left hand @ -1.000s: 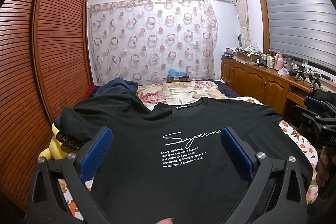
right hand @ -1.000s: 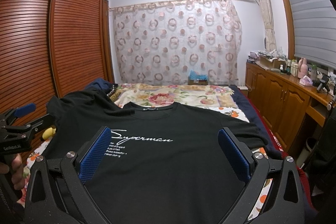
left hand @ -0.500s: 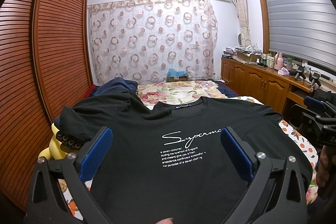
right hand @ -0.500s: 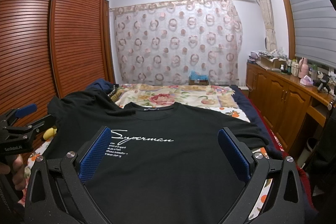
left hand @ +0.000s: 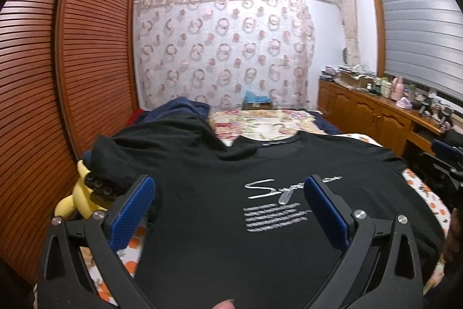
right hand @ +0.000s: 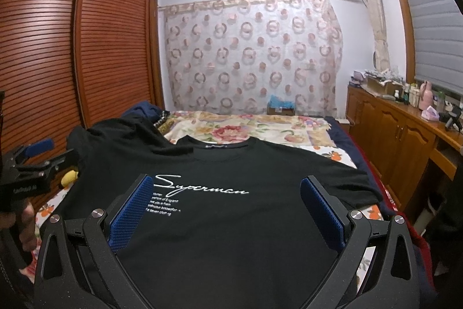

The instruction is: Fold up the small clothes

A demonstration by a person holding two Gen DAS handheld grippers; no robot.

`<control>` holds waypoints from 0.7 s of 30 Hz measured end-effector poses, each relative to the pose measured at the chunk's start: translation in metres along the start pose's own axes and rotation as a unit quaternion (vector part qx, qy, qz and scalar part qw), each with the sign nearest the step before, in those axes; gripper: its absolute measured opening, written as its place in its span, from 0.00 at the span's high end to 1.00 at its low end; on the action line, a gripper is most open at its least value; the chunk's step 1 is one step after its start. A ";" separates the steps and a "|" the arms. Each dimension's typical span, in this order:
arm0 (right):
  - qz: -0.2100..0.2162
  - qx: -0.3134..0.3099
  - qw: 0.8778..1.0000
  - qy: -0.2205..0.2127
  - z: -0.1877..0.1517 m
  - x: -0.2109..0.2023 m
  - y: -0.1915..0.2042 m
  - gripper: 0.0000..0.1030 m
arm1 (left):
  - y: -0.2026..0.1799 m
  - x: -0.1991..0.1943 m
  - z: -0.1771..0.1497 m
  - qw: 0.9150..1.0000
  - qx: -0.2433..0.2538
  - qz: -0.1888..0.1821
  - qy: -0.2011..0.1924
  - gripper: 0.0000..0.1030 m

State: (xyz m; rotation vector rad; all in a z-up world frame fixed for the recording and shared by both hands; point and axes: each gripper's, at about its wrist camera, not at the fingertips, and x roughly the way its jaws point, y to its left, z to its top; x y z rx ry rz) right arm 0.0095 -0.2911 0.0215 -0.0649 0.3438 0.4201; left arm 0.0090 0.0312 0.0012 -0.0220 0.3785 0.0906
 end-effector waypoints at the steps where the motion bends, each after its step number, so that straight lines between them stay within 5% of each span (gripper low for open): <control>1: 0.000 -0.001 1.000 0.000 0.000 0.001 0.001 0.00 | 0.005 0.003 0.000 1.000 0.001 0.007 -0.002 0.00; 21: 0.087 -0.037 0.995 0.031 -0.012 0.080 0.042 0.00 | 0.111 0.061 0.008 0.998 0.014 0.043 0.039 0.00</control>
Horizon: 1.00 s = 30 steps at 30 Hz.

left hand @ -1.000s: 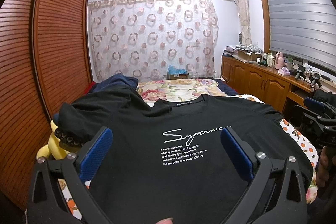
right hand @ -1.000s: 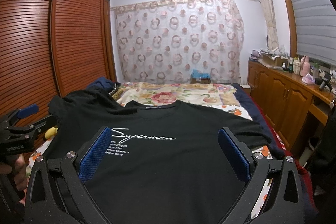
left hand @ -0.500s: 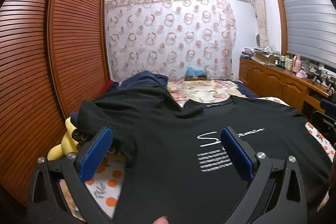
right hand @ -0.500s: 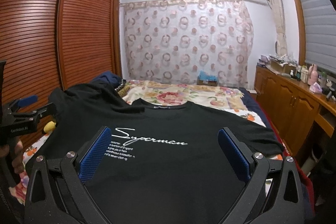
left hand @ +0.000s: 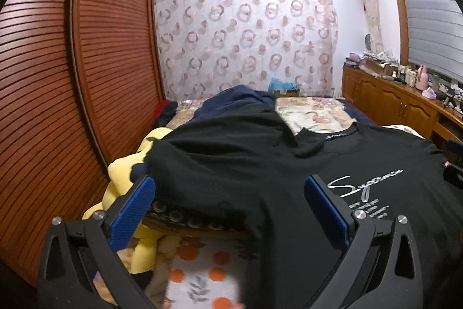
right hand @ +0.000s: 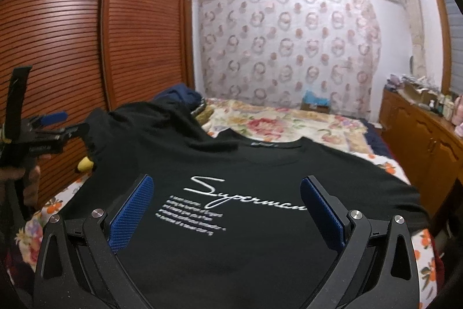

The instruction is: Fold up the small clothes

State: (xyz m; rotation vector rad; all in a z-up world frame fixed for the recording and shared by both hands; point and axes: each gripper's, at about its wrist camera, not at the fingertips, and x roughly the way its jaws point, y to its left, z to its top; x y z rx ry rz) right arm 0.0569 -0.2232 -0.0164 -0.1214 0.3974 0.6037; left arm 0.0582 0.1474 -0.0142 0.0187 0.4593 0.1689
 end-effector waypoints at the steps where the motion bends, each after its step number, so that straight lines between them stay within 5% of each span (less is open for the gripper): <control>1: 0.003 -0.001 1.000 0.003 -0.002 0.002 0.001 0.00 | 0.005 0.003 0.002 1.000 -0.001 -0.001 0.003 0.00; 14: 0.030 -0.020 0.999 0.024 -0.009 0.031 0.019 0.00 | 0.070 0.056 0.015 0.996 -0.028 -0.034 0.072 0.07; 25: 0.040 -0.012 0.998 0.035 -0.018 0.034 0.014 0.00 | 0.097 0.100 0.029 0.986 -0.050 -0.073 0.142 0.65; 27: 0.040 -0.009 0.999 0.036 -0.018 0.034 0.014 0.00 | 0.099 0.102 0.029 0.985 -0.050 -0.076 0.148 0.90; 30: 0.039 -0.005 0.999 0.038 -0.019 0.034 0.010 0.00 | 0.097 0.096 0.034 0.984 -0.046 -0.090 0.147 0.99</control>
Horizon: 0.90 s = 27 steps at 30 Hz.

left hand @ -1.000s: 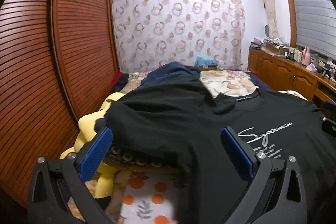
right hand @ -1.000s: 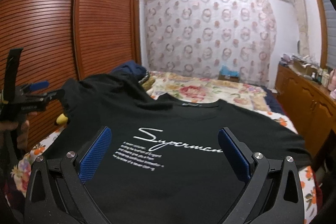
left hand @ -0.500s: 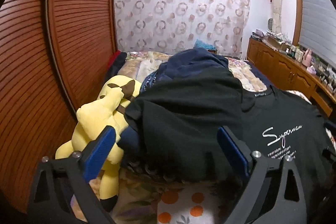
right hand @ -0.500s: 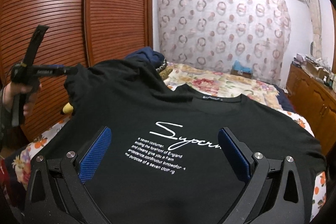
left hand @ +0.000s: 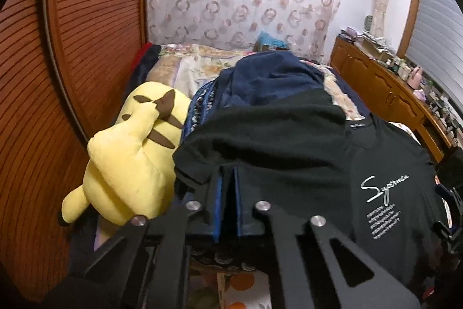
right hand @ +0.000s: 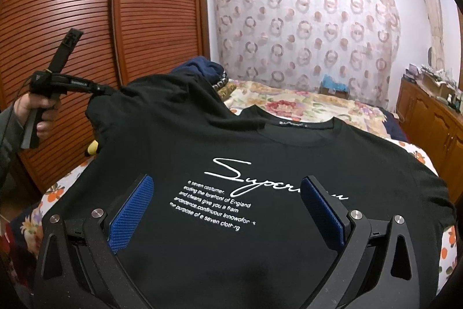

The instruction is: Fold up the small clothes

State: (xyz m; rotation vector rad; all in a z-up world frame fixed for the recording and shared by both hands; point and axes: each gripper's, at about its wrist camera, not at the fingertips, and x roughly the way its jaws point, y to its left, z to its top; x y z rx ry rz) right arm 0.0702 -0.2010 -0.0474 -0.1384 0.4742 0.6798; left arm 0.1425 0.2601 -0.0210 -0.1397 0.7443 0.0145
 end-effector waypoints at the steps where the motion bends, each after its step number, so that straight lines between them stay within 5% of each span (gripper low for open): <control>1: -0.001 0.001 1.000 0.000 0.000 0.000 -0.002 0.00 | -0.005 -0.005 0.001 1.000 0.006 -0.001 -0.006 1.00; 12: -0.019 0.029 0.999 -0.008 -0.003 -0.011 -0.028 0.00 | -0.116 -0.051 0.027 0.991 0.101 -0.075 -0.041 1.00; 21: -0.053 0.068 0.996 -0.022 -0.006 -0.035 -0.070 0.00 | -0.231 -0.050 0.013 0.971 0.195 -0.135 -0.023 1.00; 27: -0.064 0.089 0.994 -0.019 -0.011 -0.045 -0.094 0.00 | -0.251 -0.039 0.001 0.968 0.204 -0.145 0.015 0.94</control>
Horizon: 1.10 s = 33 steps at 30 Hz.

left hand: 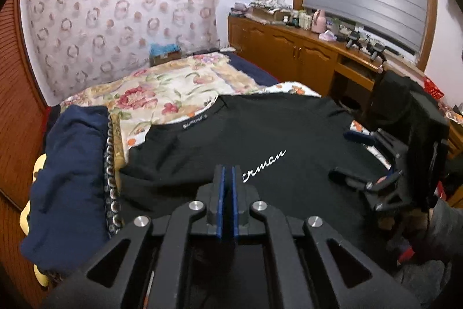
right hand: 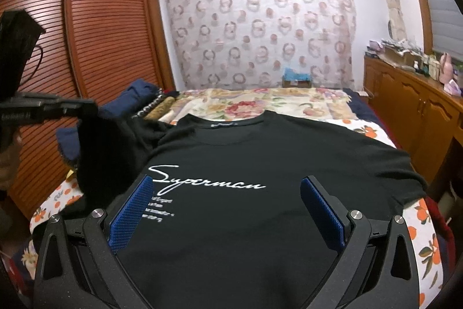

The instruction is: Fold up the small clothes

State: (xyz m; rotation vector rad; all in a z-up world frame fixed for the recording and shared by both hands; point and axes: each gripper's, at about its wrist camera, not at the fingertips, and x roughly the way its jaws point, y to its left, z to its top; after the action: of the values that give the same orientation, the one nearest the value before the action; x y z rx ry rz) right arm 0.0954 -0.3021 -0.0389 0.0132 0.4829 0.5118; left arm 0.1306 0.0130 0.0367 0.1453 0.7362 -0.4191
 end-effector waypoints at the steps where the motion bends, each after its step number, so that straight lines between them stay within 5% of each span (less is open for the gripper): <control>1: 0.000 0.000 1.000 0.001 0.001 0.000 -0.002 0.00 | 0.000 -0.002 -0.003 1.000 0.001 0.005 0.002 0.91; 3: 0.000 -0.001 1.000 0.000 0.001 -0.001 -0.004 0.00 | 0.001 -0.004 -0.008 1.000 0.002 0.016 0.005 0.68; 4: 0.000 -0.001 1.000 -0.001 0.001 -0.001 -0.004 0.00 | 0.003 -0.006 -0.011 1.000 0.001 0.021 0.004 0.64; 12: 0.043 -0.031 0.998 0.030 0.010 0.011 0.008 0.02 | 0.018 -0.007 -0.061 0.999 -0.024 0.040 0.014 0.58; 18: 0.098 -0.095 0.988 0.067 0.015 0.034 0.048 0.12 | 0.039 0.012 -0.116 0.996 -0.054 0.053 0.048 0.56; 25: 0.148 -0.152 0.972 0.104 0.021 0.079 0.091 0.34 | 0.064 0.023 -0.158 0.991 -0.085 0.074 0.073 0.56; 29: 0.174 -0.158 0.963 0.131 0.017 0.104 0.104 0.56 | 0.071 0.025 -0.167 0.990 -0.092 0.072 0.073 0.53; 33: 0.192 -0.157 0.955 0.164 0.007 0.121 0.110 0.66 | 0.079 0.024 -0.171 0.990 -0.106 0.064 0.063 0.49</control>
State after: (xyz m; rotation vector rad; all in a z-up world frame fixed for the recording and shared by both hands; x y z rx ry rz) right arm 0.1392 -0.1481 -0.0719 -0.2934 0.7253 0.9786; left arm 0.0737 0.1236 -0.1067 0.0191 0.8860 -0.2097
